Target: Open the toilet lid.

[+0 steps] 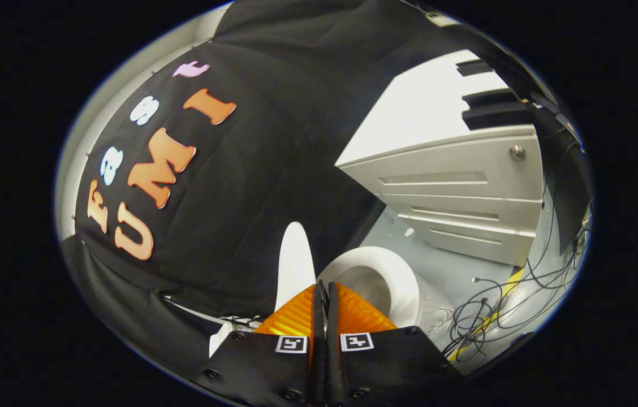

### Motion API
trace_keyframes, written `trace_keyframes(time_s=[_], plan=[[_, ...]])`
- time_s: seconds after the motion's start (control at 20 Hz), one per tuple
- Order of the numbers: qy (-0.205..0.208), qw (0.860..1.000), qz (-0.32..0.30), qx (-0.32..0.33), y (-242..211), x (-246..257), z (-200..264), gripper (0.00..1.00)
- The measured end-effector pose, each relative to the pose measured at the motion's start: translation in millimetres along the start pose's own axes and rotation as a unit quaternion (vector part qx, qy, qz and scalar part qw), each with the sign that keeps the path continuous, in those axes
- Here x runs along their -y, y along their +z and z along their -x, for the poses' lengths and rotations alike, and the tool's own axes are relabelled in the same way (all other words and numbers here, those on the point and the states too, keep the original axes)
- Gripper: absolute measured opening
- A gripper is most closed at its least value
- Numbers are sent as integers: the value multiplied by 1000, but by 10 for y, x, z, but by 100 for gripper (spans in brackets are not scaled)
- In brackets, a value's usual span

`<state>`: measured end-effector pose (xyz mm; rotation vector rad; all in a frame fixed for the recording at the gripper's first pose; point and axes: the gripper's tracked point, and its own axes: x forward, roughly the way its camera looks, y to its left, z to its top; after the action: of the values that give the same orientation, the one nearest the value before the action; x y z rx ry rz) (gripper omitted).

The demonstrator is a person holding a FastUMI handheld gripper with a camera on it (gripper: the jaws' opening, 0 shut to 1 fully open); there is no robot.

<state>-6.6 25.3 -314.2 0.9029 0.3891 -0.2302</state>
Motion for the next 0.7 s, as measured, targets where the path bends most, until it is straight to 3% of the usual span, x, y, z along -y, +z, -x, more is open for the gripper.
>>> trace_keyframes(time_s=[0.4, 0.7], plan=[[27, 992, 127, 8, -68, -1134, 262, 8], [19, 985, 169, 24, -181, -1576, 392, 8]])
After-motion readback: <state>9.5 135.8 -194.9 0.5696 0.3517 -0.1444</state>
